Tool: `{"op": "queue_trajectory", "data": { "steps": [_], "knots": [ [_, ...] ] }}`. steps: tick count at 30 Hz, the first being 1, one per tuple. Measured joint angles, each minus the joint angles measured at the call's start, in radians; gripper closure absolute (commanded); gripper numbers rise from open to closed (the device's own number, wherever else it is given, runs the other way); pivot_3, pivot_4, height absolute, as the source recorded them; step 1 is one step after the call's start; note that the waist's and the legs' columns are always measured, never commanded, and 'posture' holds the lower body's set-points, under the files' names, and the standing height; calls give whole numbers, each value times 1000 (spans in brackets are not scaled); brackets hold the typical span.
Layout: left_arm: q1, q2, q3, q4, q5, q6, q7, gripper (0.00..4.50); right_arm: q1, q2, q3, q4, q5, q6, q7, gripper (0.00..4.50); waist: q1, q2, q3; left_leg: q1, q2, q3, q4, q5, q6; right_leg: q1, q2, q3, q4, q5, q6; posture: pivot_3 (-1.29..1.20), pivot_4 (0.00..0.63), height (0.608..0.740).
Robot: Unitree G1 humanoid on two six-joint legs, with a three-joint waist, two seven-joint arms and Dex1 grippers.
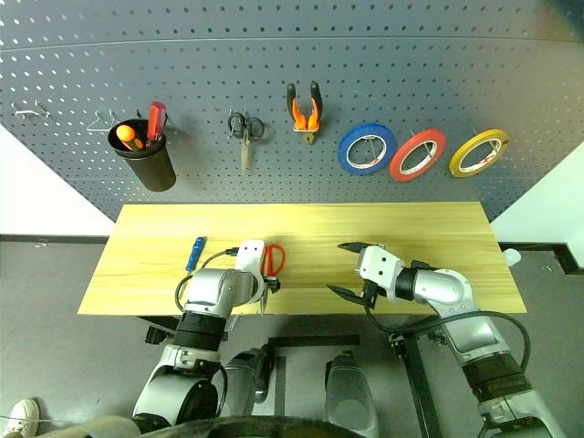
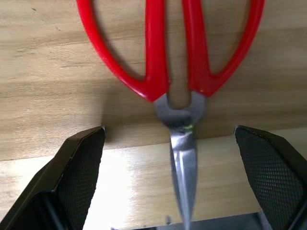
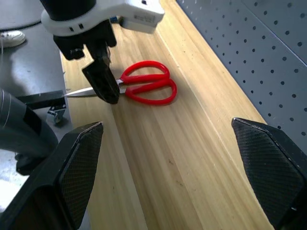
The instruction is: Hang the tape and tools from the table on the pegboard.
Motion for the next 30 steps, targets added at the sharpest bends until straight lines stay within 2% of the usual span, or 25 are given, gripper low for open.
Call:
{"op": "queue_trajectory", "data": {
  "steps": [2, 5, 12, 14, 27, 30],
  "knots": [
    [-17, -7, 20, 21, 0, -5, 12, 29, 9, 0, -2, 0, -2, 0, 0, 0, -1, 0, 0, 0, 0, 0, 0, 0, 0, 0, 0, 0, 0, 0, 0, -75, 142, 725],
    [-38, -16, 51, 49, 0, -14, 30, 671, 16, 0, -3, 0, -5, 0, -3, 0, -2, 0, 0, 0, 0, 0, 0, 0, 0, 0, 0, 0, 0, 0, 0, -81, 141, 725],
    [-49, -14, 100, 79, 0, -45, 65, 3056, 20, 0, -14, -1, -7, -4, -21, 0, -1, 2, -2, 1, 0, 0, 2, 0, 0, 2, 0, 0, 0, 1, 1, -90, 139, 725],
    [-52, -12, 104, 86, -1, -48, 69, 3464, 20, 1, -14, -1, -7, -9, -24, 0, -1, 2, -2, 1, 0, 0, 3, 0, 0, 3, 0, 0, 0, 1, 2, -92, 138, 725],
    [-62, -5, 102, 100, -6, -59, 61, 3464, 33, 6, -15, -18, 17, -11, -2, 0, -3, 4, -3, 1, 0, 0, 4, 0, -1, 3, 0, 0, 0, 2, 2, -82, 131, 725],
    [-33, 61, 36, 29, -8, -90, -20, 3464, 32, 55, -48, -29, 82, -67, 6, 0, -9, 2, -3, 0, 0, 1, 3, 0, 0, 1, 0, 0, 1, 2, 2, -82, 128, 725]
  ]
}}
